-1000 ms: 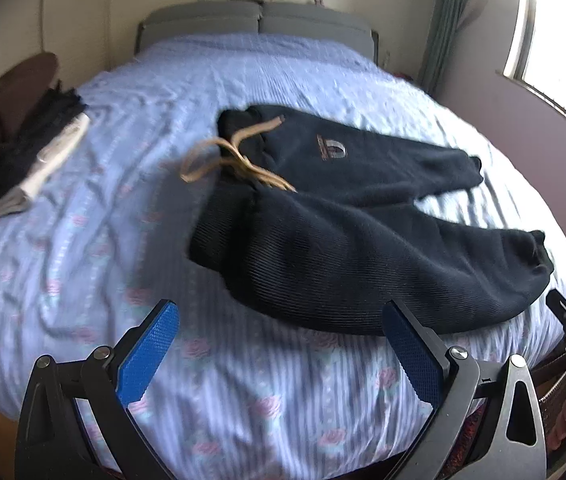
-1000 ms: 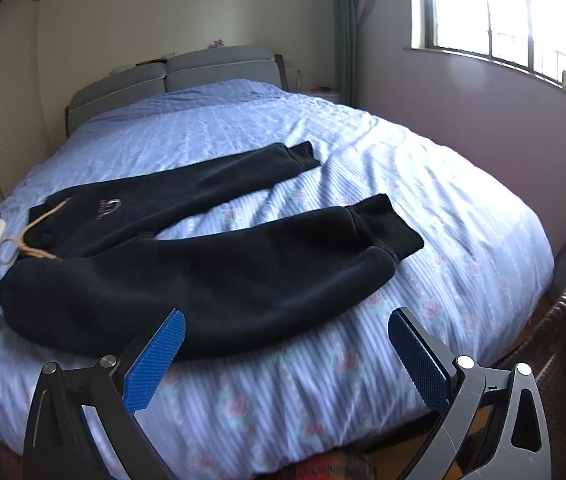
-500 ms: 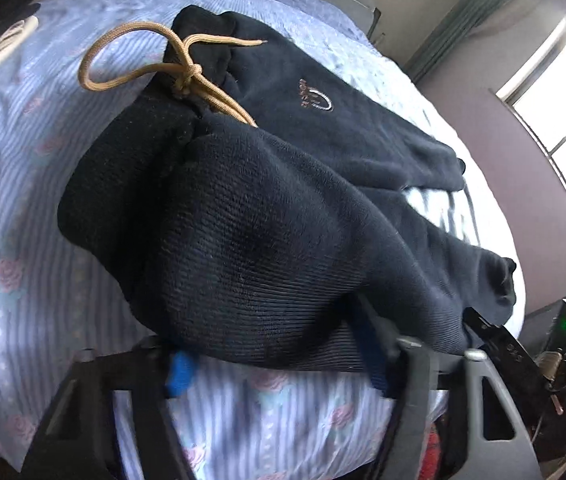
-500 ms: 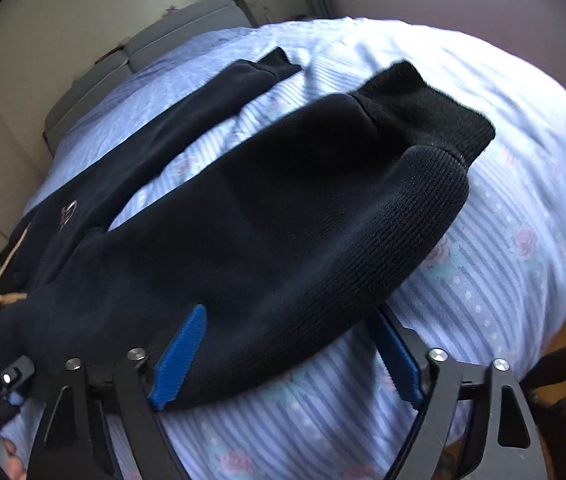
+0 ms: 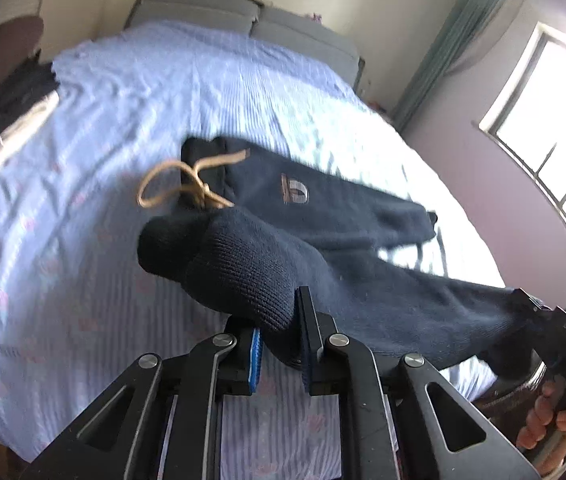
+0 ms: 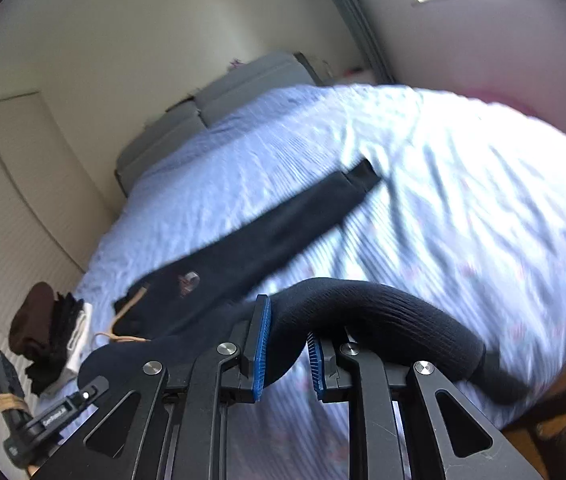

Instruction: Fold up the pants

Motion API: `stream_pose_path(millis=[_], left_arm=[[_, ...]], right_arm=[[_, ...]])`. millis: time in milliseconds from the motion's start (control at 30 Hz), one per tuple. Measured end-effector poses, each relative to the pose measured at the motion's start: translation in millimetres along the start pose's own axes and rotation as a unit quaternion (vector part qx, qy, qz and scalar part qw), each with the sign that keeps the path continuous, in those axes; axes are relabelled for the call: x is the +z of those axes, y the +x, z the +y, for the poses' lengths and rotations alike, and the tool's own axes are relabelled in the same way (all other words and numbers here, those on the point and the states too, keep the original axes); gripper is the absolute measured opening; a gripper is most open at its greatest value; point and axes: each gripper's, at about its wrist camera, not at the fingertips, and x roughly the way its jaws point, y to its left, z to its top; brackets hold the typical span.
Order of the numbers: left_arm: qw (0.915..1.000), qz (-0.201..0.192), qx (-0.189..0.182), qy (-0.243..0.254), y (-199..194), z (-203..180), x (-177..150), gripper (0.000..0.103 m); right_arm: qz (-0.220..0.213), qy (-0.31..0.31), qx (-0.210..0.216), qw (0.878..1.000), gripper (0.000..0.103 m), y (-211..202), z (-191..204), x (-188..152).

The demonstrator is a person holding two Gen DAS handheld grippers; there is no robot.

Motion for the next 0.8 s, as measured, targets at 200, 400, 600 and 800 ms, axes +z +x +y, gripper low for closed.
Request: stream_pose_path(millis=[200, 400, 600, 800], left_arm=[[0.9998, -0.008, 0.017, 0.006, 14, 0, 52, 0.015], [0.9993, 0.010, 0.037, -0.001, 59, -6, 105, 0.015], [0.9970, 0.043, 0.065, -0.005, 114, -2, 130, 0.015], [0.9935, 0.075, 0.083, -0.017, 158, 14, 135, 0.019]], right_arm=[[0.015, -0.023, -0.011, 1.000, 0.019, 19, 29, 43], [0.039, -0.026, -0.021, 0.999, 0.019, 73, 42, 92], [0.089, -0.018, -0.051, 0.995, 0.019, 157, 38, 127], [0.122, -0.031, -0.074, 0.989, 0.020, 220, 36, 136]])
